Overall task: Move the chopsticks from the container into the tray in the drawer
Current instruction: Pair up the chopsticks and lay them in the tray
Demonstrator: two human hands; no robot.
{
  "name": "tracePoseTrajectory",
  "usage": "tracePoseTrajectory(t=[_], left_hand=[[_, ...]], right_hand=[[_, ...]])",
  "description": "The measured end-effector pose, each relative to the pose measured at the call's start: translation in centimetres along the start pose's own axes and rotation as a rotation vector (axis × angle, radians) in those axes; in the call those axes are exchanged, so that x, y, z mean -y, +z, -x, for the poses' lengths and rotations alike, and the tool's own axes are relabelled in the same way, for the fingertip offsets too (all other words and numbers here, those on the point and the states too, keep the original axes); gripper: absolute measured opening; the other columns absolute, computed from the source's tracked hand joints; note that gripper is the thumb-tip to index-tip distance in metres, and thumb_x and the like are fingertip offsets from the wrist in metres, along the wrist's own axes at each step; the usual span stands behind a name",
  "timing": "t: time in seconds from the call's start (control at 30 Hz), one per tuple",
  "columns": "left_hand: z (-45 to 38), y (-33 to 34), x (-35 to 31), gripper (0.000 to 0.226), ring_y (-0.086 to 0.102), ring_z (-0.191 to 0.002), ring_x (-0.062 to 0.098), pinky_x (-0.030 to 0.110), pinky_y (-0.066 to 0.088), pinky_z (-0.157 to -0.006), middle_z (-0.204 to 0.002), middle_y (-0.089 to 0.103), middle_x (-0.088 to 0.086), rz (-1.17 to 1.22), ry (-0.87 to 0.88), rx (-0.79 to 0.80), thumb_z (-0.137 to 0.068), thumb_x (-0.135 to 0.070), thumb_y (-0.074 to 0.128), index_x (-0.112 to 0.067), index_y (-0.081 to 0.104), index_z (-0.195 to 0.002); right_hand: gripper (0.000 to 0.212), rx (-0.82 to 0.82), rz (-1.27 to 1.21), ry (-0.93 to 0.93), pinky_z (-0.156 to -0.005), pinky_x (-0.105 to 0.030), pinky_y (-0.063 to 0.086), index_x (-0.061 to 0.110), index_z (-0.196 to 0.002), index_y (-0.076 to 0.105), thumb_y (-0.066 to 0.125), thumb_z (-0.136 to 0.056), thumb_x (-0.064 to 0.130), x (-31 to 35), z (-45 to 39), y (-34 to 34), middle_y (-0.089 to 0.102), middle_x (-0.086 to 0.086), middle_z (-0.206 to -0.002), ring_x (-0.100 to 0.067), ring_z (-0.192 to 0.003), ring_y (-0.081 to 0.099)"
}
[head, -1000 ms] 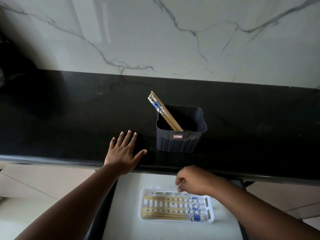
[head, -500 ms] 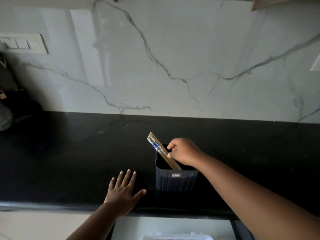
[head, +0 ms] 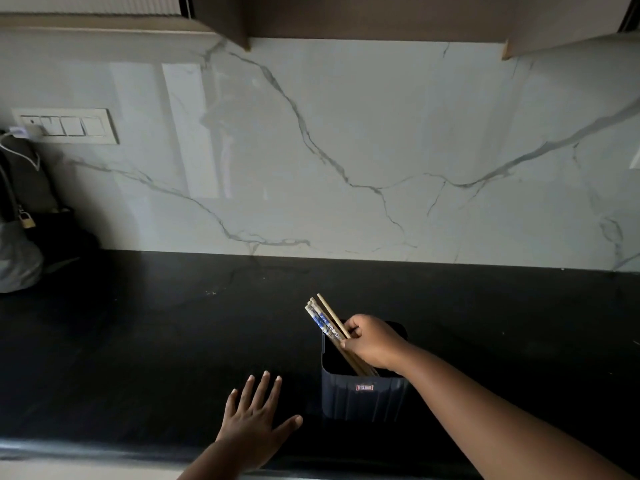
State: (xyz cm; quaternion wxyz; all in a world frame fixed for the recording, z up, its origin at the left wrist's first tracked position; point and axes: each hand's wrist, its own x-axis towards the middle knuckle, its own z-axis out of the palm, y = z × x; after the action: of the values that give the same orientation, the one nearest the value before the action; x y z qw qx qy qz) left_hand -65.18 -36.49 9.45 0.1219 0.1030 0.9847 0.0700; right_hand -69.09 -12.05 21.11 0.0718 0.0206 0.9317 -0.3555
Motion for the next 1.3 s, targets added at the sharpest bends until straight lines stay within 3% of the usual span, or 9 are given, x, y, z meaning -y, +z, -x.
tracePoseTrajectory(t=[0.1, 0.3, 0.53, 0.7, 0.93, 1.03, 1.17, 1.23, 1.3], left_hand=[[-0.1, 0.1, 0.1, 0.090, -0.021, -0.146, 0.021, 0.044, -0.011, -0.116, -0.161, -0.019, -0.002, -0.004, 0.000, -0.003, -0.084, -0.079, 0.019, -0.029, -0.010, -0.152], [-0.2, 0.3, 0.1, 0.091, -0.021, -0.146, 0.020, 0.043, -0.012, -0.116, -0.161, -0.019, -0.004, 0.007, -0.005, -0.006, -0.082, -0.081, 0.018, -0.030, -0.011, -0.152], [-0.1, 0.1, -0.1, 0.092, -0.021, -0.146, 0.020, 0.042, -0.011, -0.116, -0.161, -0.019, -0.004, 0.014, -0.020, 0.004, -0.082, -0.082, 0.019, -0.031, -0.012, -0.152], [0.1, -0.5, -0.3, 0.092, -0.020, -0.147, 0.020, 0.043, -0.009, -0.117, -0.161, -0.019, -0.003, 0.012, -0.018, 0.024, -0.083, -0.081, 0.020, -0.030, -0.011, -0.152], [0.3, -0.5, -0.5, 0.093, -0.019, -0.147, 0.020, 0.043, -0.008, -0.117, -0.161, -0.018, -0.004, 0.005, -0.027, 0.015, -0.082, -0.082, 0.020, -0.030, -0.011, -0.152], [0.2, -0.5, -0.5, 0.095, -0.016, -0.148, 0.019, 0.043, -0.005, -0.118, -0.162, -0.017, -0.005, -0.003, -0.045, 0.031, -0.079, -0.085, 0.019, -0.032, -0.010, -0.152], [0.2, -1.8, -1.4, 0.097, -0.010, -0.149, 0.019, 0.044, 0.000, -0.119, -0.163, -0.012, -0.006, 0.021, -0.097, 0.046, -0.079, -0.083, 0.031, -0.033, -0.005, -0.153], [0.3, -4.1, -2.1, 0.093, -0.005, -0.150, 0.019, 0.043, 0.003, -0.119, -0.163, -0.004, -0.005, 0.074, -0.085, -0.051, -0.081, -0.075, 0.043, -0.034, 0.001, -0.154], [0.9, -7.3, -2.7, 0.077, 0.011, -0.149, 0.020, 0.041, 0.010, -0.118, -0.161, 0.017, -0.003, 0.149, 0.063, -0.335, -0.085, -0.061, 0.045, -0.032, 0.019, -0.152]], right_hand=[[0.012, -0.018, 0.008, -0.041, -0.076, -0.027, 0.050, 0.023, -0.098, 0.067, 0.068, -0.086, 0.025, -0.1, 0.2, 0.0, 0.072, 0.003, -0.096, -0.014, -0.086, 0.067], [0.015, -0.140, 0.259, -0.143, -0.047, -0.028, 0.033, 0.016, -0.078, 0.057, 0.056, -0.084, 0.030, 0.6, 1.3, 0.1, 0.059, 0.003, -0.067, -0.015, -0.057, 0.052], [0.011, -0.215, 0.432, -0.186, -0.054, -0.031, 0.043, 0.016, -0.083, 0.053, 0.048, -0.087, 0.026, 1.1, 1.7, 0.5, 0.069, -0.006, -0.092, -0.027, -0.077, 0.064], [0.011, -0.197, 0.423, -0.156, -0.058, -0.032, 0.046, 0.015, -0.082, 0.051, 0.047, -0.088, 0.023, 1.5, 1.7, 0.0, 0.068, -0.006, -0.092, -0.027, -0.077, 0.064], [0.025, -0.150, 0.193, -0.140, -0.047, -0.026, 0.035, 0.008, -0.074, 0.054, 0.060, -0.091, 0.025, 2.3, 2.6, -3.9, 0.053, 0.002, -0.063, -0.012, -0.052, 0.046], [0.023, -0.153, -0.019, -0.168, -0.064, -0.032, 0.057, 0.002, -0.082, 0.061, 0.064, -0.091, 0.023, 3.6, 3.4, -6.6, 0.068, -0.010, -0.077, -0.021, -0.068, 0.067], [0.008, -0.151, -0.304, -0.205, -0.073, -0.031, 0.061, 0.010, -0.093, 0.069, 0.065, -0.090, 0.017, 5.6, 5.0, -10.2, 0.074, -0.009, -0.091, -0.022, -0.086, 0.072], [0.005, -0.139, -0.408, -0.238, -0.071, -0.030, 0.061, 0.012, -0.092, 0.069, 0.066, -0.090, 0.015, 6.6, 5.9, -11.8, 0.075, -0.008, -0.091, -0.022, -0.085, 0.073], [0.006, -0.118, -0.476, -0.272, -0.066, -0.027, 0.060, 0.011, -0.093, 0.069, 0.067, -0.089, 0.014, 7.4, 6.9, -13.0, 0.076, -0.007, -0.088, -0.021, -0.082, 0.074]])
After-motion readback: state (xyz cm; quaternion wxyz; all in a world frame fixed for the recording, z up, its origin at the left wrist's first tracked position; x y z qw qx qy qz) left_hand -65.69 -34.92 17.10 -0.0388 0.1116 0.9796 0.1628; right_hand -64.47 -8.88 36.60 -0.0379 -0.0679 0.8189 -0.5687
